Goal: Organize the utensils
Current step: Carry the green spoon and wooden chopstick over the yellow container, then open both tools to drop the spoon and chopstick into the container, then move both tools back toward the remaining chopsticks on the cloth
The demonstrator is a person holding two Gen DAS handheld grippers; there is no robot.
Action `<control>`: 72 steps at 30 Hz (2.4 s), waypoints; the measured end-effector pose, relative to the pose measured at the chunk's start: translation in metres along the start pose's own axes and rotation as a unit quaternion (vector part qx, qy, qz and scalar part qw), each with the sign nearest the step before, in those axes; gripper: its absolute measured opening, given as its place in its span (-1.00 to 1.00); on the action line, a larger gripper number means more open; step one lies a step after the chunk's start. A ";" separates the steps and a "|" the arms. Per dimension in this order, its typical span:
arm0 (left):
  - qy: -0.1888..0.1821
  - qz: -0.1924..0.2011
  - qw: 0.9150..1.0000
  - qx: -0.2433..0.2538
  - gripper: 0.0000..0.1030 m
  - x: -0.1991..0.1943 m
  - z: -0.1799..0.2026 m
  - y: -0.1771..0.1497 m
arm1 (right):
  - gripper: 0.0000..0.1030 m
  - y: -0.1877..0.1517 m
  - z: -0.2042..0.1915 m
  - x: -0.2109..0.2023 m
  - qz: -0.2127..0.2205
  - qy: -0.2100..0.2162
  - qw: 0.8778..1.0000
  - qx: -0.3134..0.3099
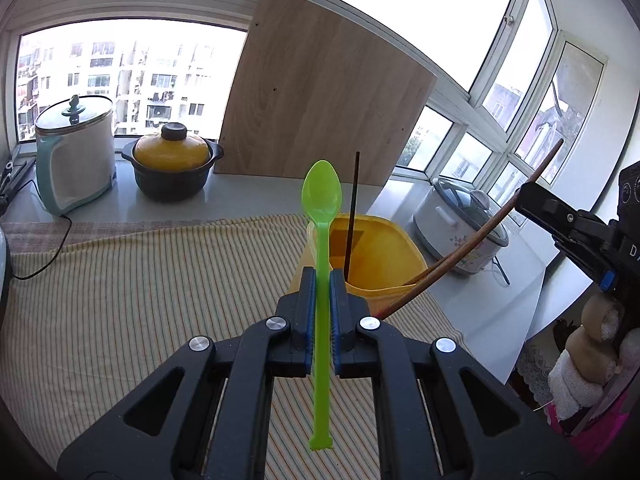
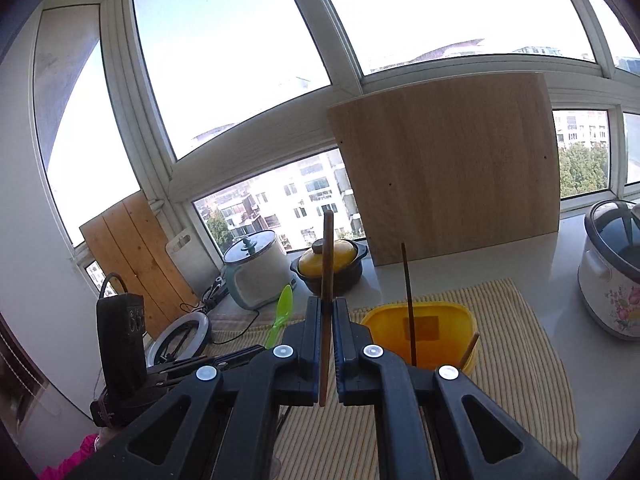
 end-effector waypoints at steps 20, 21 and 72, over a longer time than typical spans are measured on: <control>-0.007 0.037 0.999 0.016 -0.92 0.065 0.030 0.059 | -0.94 0.020 0.061 0.003 0.024 -0.076 0.997 0.021; -0.006 0.038 0.999 0.016 -0.92 0.070 0.030 0.061 | -0.94 0.019 0.063 0.004 0.022 -0.077 0.997 0.021; 0.031 0.007 0.999 0.029 -0.91 0.069 -0.003 0.021 | -0.50 -0.049 0.059 0.051 -0.078 -0.075 0.994 0.029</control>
Point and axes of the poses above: each gripper's, at about its wrist camera, not at the fingertips, and x roughly the way its jaws point, z to its right, y to its top, the point moved 6 cm from there along x, roughly the way its jaws point, and after that the axes turned 5 degrees about -y, right-handed, at the moved point
